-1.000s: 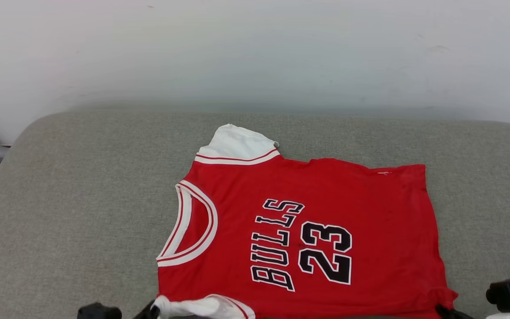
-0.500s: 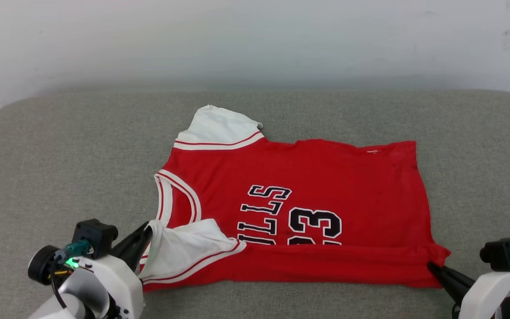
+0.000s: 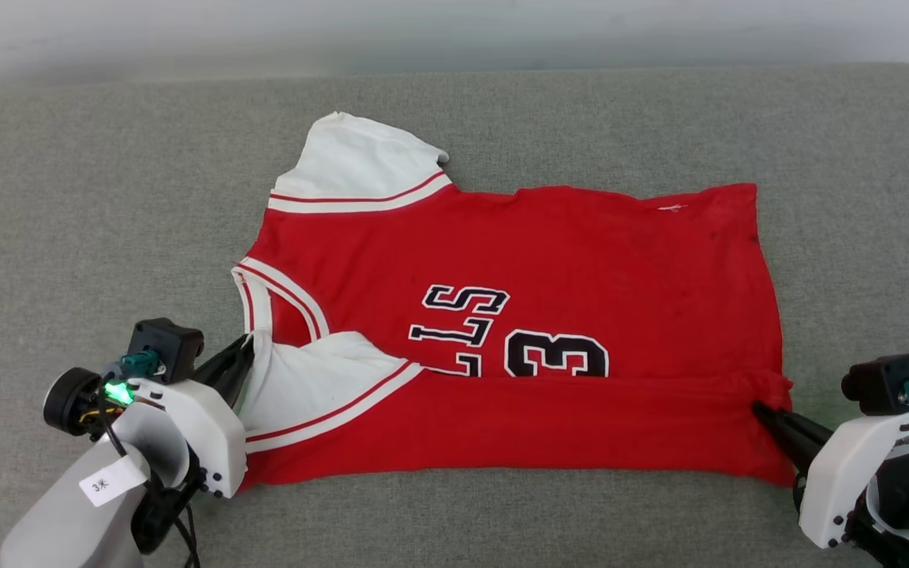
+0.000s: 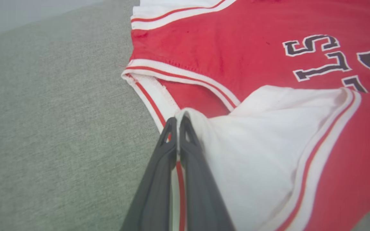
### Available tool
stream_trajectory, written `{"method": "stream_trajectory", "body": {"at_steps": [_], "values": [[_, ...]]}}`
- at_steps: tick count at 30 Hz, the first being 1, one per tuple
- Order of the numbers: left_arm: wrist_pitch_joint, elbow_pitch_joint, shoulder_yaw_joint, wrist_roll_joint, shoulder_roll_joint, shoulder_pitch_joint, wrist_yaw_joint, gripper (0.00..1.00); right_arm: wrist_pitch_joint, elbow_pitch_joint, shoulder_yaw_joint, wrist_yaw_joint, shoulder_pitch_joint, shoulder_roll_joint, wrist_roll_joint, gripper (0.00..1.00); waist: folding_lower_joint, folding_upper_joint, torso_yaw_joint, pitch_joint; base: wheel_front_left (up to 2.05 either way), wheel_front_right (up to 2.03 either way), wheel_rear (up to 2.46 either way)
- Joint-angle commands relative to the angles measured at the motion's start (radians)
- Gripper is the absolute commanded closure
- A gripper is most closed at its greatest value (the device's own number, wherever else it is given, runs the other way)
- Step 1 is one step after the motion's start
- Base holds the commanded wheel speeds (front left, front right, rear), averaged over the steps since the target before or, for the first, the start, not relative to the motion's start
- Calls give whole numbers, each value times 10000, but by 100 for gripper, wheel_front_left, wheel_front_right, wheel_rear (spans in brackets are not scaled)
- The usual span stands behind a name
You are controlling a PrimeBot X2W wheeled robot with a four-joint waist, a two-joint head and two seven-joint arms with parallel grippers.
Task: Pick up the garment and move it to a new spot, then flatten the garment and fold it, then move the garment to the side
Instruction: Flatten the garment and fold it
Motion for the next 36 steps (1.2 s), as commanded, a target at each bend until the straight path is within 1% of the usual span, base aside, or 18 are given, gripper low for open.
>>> {"method": "stream_trajectory", "body": {"at_steps": [1,5,8,9,10,11,12,13,17,20,25,29,36], "values": [[-61,121,-47,-36,-48,-97,-58,100,-60,106,33,-12,-126,14,-70,100,-2,-1,-5,111,0,0,0],[-224,1028,-310,60,-273,-321,-237,100,101,545,311,-13,-319,85,-63,100,-2,-1,3,192,0,0,0],[-370,1515,-469,-47,-460,-391,-367,100,-19,747,429,-13,-384,121,18,100,-2,-1,39,119,0,0,0],[-431,1651,-503,-73,-508,-431,-407,100,-49,795,424,-13,-389,145,65,97,-2,-1,51,60,0,0,0],[-493,1770,-498,-144,-581,-424,-418,100,-93,840,407,-13,-375,147,94,75,-2,-1,68,-8,0,0,0],[-527,1882,-514,-187,-629,-422,-435,90,-105,871,380,-13,-351,137,113,49,-2,-1,90,-89,0,0,0],[-560,1986,-522,-217,-635,-448,-453,52,-192,856,340,-13,-339,116,96,0,-2,-1,109,-181,0,0,0],[-603,2029,-515,-265,-656,-499,-467,0,-305,819,286,-13,-317,99,55,0,-2,-1,139,-278,0,0,0],[-749,2020,-530,-273,-523,-752,-499,0,-542,495,77,-12,-63,6,14,0,-2,-1,288,-679,0,0,0],[-613,1744,-596,-292,-338,-865,-517,0,-668,178,-206,-12,167,-55,-47,0,-2,-1,407,-963,0,0,0],[184,973,-635,-539,166,-1106,-551,0,-704,-270,-721,-12,568,-36,-291,0,-2,-1,625,-1329,0,0,0],[1543,231,-687,-1084,530,-1219,-561,0,-580,-540,-1044,-12,792,121,-472,0,-2,-1,768,-1514,0,0,0],[4692,-937,-1083,-2394,986,-1344,-567,0,-271,-830,-1344,-10,981,452,-787,0,-2,-1,884,-1670,0,0,0]]}}
